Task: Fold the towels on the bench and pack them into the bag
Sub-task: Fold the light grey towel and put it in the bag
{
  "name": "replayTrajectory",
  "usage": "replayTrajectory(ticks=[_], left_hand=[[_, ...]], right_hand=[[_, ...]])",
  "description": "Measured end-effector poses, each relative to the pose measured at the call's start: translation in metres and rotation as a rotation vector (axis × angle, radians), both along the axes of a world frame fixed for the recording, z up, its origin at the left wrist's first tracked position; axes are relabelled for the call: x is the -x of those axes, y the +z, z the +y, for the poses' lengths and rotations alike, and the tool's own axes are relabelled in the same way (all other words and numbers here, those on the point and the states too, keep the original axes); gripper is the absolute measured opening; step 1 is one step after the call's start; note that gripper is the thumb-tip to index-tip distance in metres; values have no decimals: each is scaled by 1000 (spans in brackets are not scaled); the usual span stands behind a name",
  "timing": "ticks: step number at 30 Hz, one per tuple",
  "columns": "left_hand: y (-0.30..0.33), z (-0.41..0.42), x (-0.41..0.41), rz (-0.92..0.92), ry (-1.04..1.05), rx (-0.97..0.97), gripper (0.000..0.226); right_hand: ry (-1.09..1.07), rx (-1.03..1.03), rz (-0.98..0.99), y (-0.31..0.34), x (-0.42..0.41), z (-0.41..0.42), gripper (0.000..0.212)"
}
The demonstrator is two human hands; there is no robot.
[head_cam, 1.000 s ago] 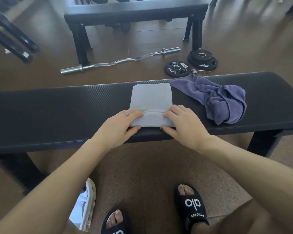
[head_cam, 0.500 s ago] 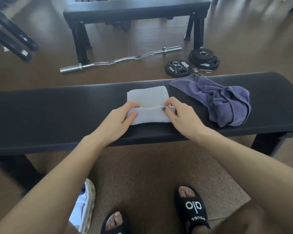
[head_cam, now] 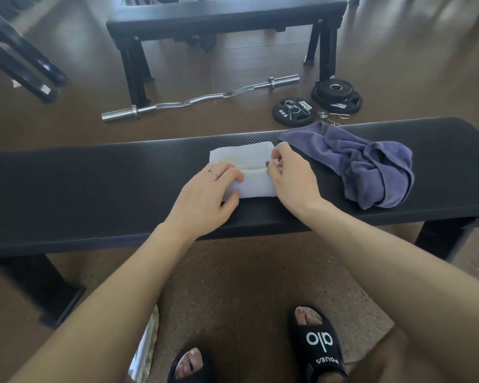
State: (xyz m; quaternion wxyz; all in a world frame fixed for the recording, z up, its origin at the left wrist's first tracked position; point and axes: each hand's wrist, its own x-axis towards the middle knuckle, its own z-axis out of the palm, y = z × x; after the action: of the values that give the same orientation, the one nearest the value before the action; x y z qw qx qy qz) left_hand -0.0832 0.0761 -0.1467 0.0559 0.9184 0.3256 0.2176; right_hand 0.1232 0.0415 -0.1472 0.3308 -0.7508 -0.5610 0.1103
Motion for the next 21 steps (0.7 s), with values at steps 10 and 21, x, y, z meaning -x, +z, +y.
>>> replayTrajectory(ticks=[10,21], left_hand=[[-5,10,11,46,-2,145,34],[2,23,9,16,42,314,32]], right_hand=[[450,-75,-318,-11,-21,-23,37],[309,109,161,-1,-19,-6,22]])
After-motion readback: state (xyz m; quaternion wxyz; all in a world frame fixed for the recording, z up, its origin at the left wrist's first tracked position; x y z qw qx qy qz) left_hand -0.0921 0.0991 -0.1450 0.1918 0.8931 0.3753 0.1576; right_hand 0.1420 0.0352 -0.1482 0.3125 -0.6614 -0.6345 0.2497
